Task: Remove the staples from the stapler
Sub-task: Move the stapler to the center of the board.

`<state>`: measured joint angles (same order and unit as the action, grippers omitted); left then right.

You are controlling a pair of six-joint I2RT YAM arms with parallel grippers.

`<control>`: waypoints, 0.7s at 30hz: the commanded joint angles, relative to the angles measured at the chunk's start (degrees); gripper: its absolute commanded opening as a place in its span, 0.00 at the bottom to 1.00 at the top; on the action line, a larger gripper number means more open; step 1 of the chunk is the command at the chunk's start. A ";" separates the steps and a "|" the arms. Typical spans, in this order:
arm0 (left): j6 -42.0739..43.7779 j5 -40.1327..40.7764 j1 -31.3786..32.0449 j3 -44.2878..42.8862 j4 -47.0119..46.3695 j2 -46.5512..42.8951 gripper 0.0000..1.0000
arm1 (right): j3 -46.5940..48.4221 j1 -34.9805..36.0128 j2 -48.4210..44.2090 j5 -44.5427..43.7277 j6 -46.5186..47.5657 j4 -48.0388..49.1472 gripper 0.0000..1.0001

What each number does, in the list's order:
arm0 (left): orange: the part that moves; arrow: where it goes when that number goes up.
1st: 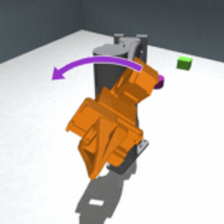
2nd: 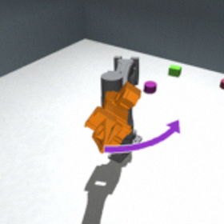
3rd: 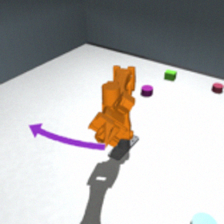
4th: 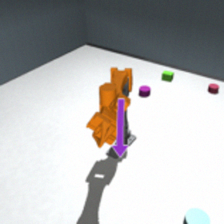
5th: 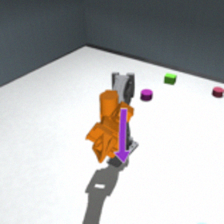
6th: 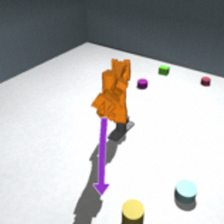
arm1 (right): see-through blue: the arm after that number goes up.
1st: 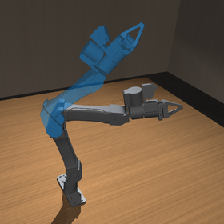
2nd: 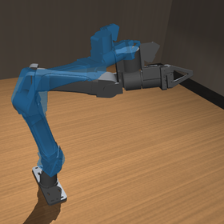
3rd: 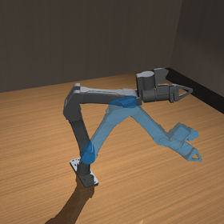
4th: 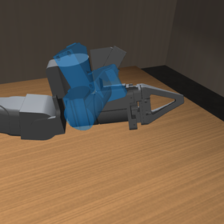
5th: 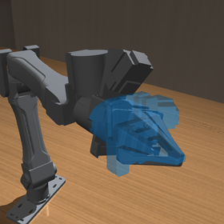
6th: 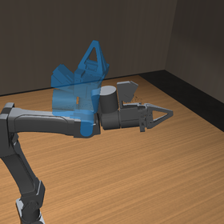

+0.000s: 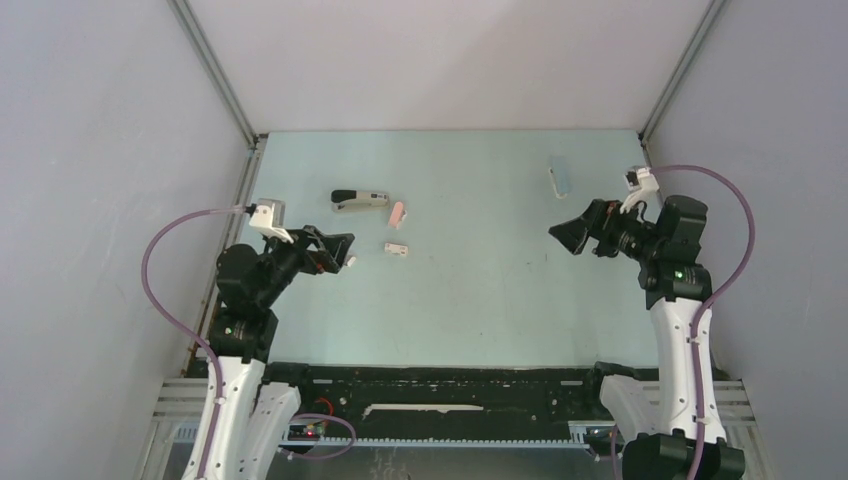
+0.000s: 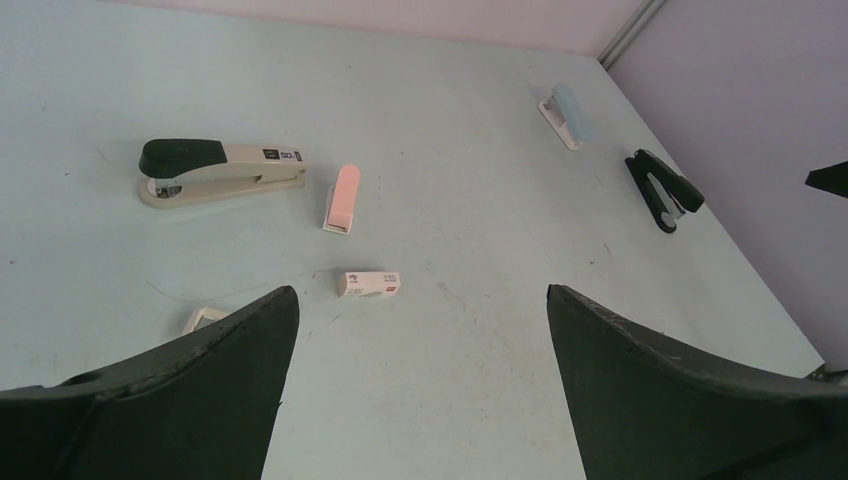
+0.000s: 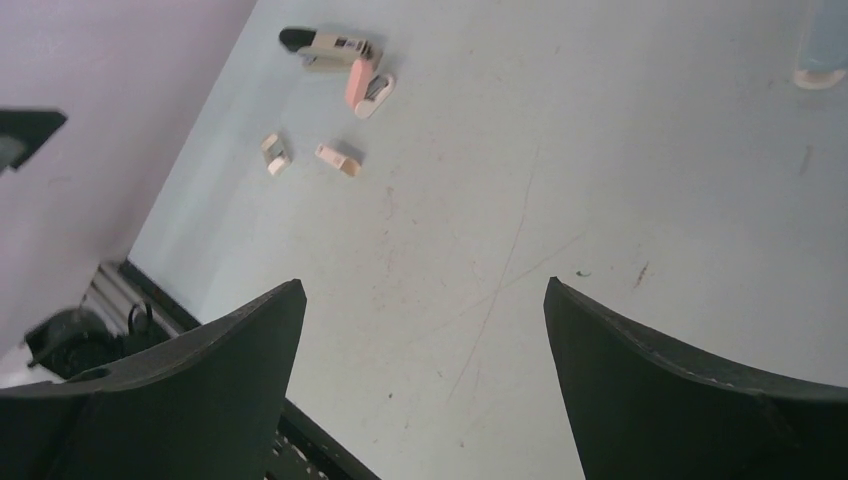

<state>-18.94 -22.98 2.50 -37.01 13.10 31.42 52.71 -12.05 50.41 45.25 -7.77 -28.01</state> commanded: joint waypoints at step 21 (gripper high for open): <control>-3.62 -1.45 -0.74 1.54 -2.73 1.64 1.00 | -7.80 6.82 -1.92 12.95 30.70 -5.16 1.00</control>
<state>-19.88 -24.38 2.26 -36.86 12.08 32.62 45.56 -6.85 49.30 53.54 15.86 -31.09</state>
